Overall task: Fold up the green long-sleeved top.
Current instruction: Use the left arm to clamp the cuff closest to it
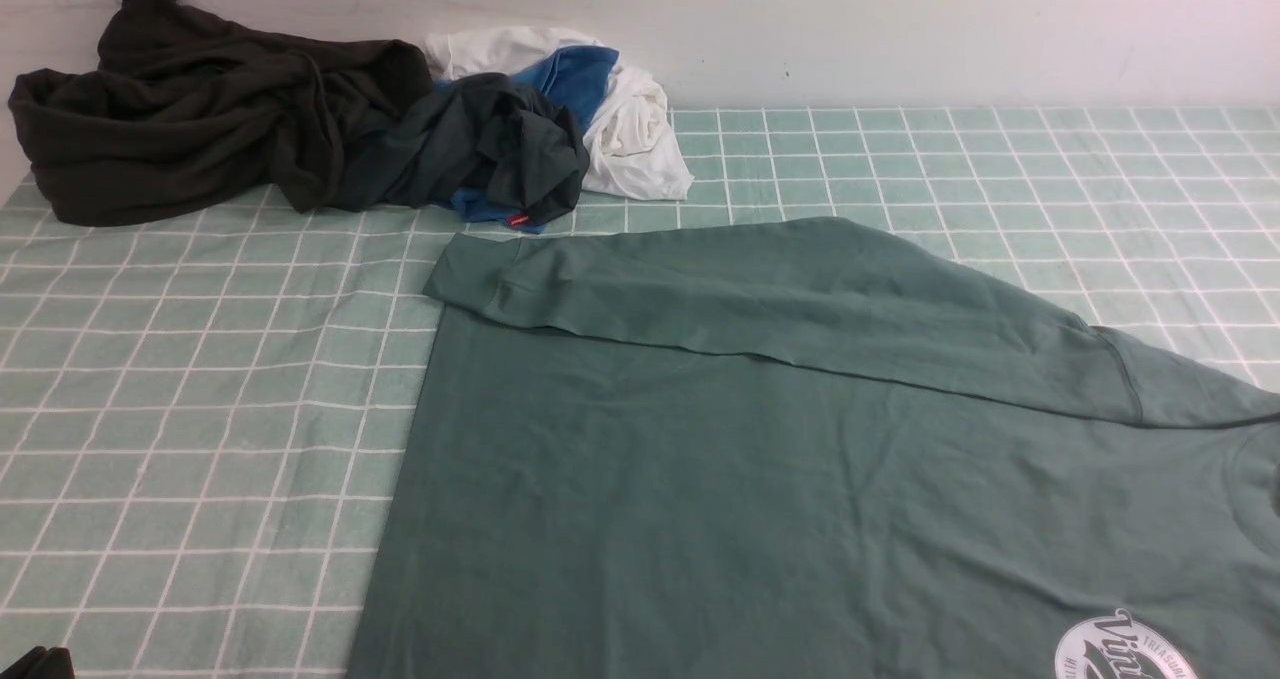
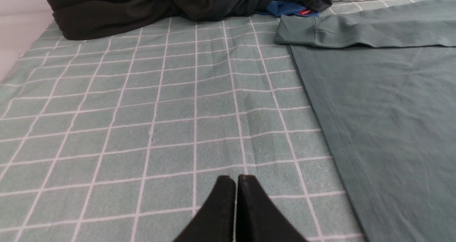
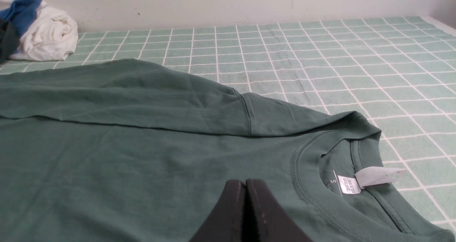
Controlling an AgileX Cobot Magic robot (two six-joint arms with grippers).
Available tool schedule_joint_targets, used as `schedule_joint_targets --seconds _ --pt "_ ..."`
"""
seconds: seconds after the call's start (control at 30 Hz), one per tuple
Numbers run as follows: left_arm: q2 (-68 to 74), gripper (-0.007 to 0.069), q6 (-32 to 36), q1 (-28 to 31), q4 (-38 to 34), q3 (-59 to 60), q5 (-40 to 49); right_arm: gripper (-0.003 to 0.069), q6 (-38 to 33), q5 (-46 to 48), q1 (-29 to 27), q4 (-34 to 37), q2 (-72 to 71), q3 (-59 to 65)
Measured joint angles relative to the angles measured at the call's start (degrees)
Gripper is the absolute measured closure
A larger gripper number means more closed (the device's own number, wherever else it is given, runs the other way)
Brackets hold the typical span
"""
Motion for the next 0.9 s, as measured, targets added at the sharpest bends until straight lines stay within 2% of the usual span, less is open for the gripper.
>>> schedule_joint_targets --seconds 0.37,0.5,0.73,0.8,0.83,0.87,0.9 --pt "0.00 0.0627 0.00 0.00 -0.75 0.00 -0.35 0.0673 0.02 0.00 0.00 0.00 0.00 0.00" --pt "0.00 0.0627 -0.45 0.00 -5.96 0.28 -1.93 0.0673 0.02 0.00 0.00 1.04 0.00 -0.04" --pt "0.00 0.0627 -2.93 0.00 -27.24 0.46 -7.33 0.0673 0.02 0.00 0.00 9.27 0.00 -0.04" --pt "0.00 0.0627 -5.35 0.00 -41.49 0.46 -9.55 0.0673 0.48 -0.38 0.00 16.08 0.00 0.01" --pt "0.00 0.0627 -5.35 0.00 -41.49 0.46 -9.70 0.0673 0.55 -0.44 0.00 17.47 0.00 0.01" --pt "0.00 0.0627 -5.69 0.00 -50.63 0.46 -10.92 0.0673 1.60 -0.75 0.00 24.55 0.00 0.07" --pt "0.00 0.0627 -5.48 0.00 -54.31 0.46 -11.24 0.0673 2.30 -0.98 0.00 28.93 0.00 0.07"
